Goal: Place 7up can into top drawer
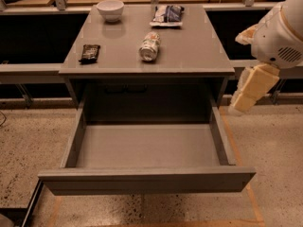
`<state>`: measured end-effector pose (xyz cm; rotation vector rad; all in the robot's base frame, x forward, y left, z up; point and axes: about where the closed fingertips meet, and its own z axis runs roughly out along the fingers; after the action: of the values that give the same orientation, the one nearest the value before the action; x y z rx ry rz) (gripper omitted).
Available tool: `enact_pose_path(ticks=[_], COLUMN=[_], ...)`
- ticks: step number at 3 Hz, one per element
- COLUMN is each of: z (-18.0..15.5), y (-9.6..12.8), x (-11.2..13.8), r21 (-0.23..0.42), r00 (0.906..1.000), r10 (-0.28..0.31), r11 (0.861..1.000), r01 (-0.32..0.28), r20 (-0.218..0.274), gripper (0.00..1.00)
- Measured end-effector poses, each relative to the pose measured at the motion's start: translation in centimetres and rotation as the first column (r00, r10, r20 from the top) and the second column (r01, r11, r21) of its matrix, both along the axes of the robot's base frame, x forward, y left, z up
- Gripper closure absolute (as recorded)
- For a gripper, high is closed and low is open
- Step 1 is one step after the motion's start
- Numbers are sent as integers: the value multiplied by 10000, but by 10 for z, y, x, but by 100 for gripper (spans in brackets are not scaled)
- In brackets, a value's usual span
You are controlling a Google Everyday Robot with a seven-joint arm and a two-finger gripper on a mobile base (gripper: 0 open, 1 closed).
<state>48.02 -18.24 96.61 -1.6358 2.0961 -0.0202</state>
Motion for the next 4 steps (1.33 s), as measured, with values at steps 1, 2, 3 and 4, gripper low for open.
enact_pose_path(ticks=[1,2,3,4], z=[-3,-4,-1,-1], y=[31,58,86,88], x=[29,73,119,125], r21=[980,2252,3090,3181], r00=[9991,9974,9934,9924], r10=[251,176,54,18], r11=[9948,9738,9502,9472], r01=[-283,-328,-407,-412], r20=[340,695,1143,1233], gripper=[0,0,0,0])
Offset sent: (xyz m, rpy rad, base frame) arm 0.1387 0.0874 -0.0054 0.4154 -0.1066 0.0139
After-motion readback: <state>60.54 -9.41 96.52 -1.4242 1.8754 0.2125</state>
